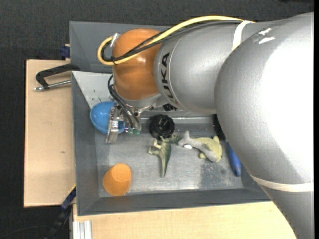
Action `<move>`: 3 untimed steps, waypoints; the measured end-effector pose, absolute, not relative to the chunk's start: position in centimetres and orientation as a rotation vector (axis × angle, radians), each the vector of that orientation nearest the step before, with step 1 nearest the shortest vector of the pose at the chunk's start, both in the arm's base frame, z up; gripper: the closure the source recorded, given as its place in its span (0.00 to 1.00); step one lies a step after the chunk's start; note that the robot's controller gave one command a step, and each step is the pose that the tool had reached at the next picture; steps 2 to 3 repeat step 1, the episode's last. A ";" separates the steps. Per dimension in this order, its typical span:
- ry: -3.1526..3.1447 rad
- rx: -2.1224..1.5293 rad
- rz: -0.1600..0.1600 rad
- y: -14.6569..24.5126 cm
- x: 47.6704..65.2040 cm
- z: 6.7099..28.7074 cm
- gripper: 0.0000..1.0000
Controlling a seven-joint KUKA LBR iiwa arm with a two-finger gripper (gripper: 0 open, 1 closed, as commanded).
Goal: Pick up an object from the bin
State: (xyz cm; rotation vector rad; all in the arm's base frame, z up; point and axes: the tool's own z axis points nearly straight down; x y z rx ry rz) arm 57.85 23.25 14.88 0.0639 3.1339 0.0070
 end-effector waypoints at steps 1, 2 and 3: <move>3.132 0.062 0.008 23.4 58.0 18.2 1.00; 3.132 0.062 0.008 23.4 58.0 18.2 1.00; 3.132 0.062 0.008 23.4 58.0 18.2 1.00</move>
Offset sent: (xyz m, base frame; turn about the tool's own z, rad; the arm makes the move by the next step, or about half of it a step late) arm -0.0001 0.0001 0.0294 0.0000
